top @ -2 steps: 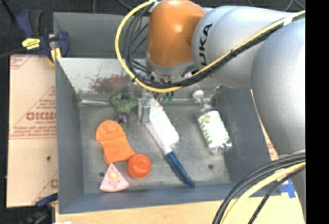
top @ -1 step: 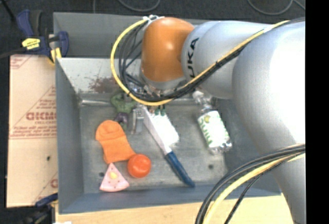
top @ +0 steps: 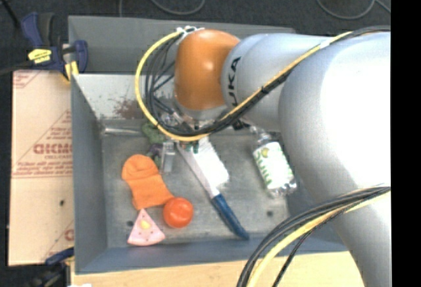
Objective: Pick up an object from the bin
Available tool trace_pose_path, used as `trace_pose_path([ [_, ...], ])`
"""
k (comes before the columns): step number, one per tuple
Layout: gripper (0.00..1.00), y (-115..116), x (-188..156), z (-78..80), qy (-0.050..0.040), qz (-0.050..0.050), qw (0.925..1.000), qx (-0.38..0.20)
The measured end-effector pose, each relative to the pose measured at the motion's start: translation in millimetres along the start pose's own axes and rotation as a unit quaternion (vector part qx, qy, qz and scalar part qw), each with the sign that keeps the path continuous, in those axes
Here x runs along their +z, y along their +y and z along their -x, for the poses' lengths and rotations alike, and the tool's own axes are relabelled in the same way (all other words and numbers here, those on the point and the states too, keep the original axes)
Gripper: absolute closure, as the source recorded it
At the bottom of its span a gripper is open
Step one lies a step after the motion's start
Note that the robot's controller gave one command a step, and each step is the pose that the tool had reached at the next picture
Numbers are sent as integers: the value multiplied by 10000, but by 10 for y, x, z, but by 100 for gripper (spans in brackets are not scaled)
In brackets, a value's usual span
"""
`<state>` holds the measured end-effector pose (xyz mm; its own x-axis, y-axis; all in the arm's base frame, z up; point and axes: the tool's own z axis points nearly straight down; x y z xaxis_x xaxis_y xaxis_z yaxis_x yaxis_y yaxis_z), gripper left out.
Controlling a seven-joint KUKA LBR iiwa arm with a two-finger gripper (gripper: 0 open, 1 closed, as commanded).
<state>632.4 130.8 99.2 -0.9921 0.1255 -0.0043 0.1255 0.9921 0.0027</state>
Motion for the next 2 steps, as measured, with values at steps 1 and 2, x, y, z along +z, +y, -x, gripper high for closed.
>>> trace_pose_path([
  [1, 0, 81, 79, -11, -25, -11, 9922, -1244],
  [2, 0, 150, 151, -222, -34, 2, 9780, -2086],
])
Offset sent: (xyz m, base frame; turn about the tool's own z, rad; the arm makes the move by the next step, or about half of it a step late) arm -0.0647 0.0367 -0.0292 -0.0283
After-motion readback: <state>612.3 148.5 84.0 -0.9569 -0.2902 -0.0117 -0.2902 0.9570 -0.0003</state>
